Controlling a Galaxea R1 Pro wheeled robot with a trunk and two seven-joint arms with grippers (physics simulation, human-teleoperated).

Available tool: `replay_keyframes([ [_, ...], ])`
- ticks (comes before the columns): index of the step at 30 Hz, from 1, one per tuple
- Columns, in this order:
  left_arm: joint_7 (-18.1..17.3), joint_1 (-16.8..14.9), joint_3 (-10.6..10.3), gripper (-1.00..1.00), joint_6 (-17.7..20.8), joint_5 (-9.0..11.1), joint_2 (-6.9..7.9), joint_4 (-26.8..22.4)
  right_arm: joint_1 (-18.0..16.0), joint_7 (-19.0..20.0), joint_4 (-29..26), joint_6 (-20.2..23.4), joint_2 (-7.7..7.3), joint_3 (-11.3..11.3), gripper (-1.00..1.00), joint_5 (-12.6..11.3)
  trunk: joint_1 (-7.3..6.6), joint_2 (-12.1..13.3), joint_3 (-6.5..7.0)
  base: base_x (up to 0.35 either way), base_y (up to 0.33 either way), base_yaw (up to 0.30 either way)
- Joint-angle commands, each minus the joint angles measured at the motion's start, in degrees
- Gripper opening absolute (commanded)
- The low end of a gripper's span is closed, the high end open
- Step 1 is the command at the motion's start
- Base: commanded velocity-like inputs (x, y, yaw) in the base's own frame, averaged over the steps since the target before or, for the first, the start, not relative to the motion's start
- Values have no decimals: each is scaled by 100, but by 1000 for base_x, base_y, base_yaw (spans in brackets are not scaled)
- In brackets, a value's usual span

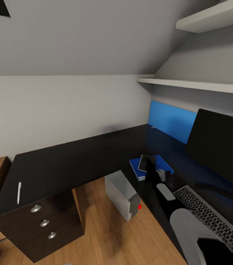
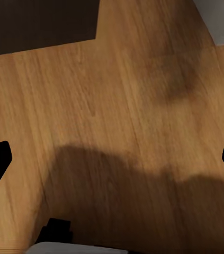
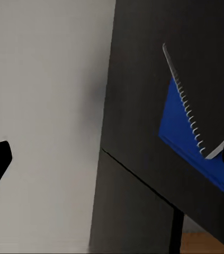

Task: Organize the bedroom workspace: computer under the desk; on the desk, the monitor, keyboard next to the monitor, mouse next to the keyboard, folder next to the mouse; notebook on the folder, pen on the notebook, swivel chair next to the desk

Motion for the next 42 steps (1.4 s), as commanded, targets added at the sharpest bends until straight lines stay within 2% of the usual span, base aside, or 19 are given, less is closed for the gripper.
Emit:
replay_keyframes([
  [1, 48, 3, -26, 100, 25, 60, 10, -11, -1, -75, -4, -61, 107, -22, 100, 201, -22, 39, 14, 0, 0, 0],
  [2, 49, 3, -25, 100, 25, 60, 11, -9, -1, -146, -7, -109, 154, -22, 100, 337, -44, 79, 32, 0, 0, 0],
  [4, 49, 3, -23, 100, 25, 60, 12, 1, 3, -480, -3, -423, 339, -16, 100, 890, -88, 159, 68, 0, 0, 0],
  [5, 49, 3, -22, 100, 25, 60, 12, 2, 4, -565, 1, -523, 384, -12, 100, 1027, -110, 199, 86, 0, 0, 0],
  [7, 49, 1, -21, 100, 25, 60, 13, 6, 7, -852, 66, -932, 527, 44, 100, 1585, -154, 279, 122, 0, 0, 0],
  [8, 49, 2, -21, 100, 25, 60, 13, 8, 9, -1020, 302, -1297, 527, 226, 100, 2211, -176, 319, 140, 0, 0, 0],
  [10, 49, 3, -19, 100, 25, 60, 13, 10, 9, -1073, 524, -1477, 527, 351, 100, 2466, -220, 399, 175, 0, 0, 44],
  [11, 49, 3, -19, 100, 25, 60, 13, 12, 9, -1080, 581, -1526, 527, 375, 100, 2504, -242, 440, 193, 0, 0, 116],
  [14, 49, 3, -18, 100, 25, 60, 6, 24, 8, -1112, 1072, -2094, 527, 538, 100, 2632, -308, 560, 247, 0, 0, 233],
  [17, 49, 3, -19, 100, 25, 60, 4, 32, 9, -1117, 1203, -2309, 527, 587, 100, 2652, -374, 680, 301, 0, 0, 276],
  [42, 49, 3, -19, 100, 18, 60, -3, 70, 9, -1118, 1276, -2383, 527, 603, 100, 2666, -923, 1683, 750, 0, 0, 288],
])
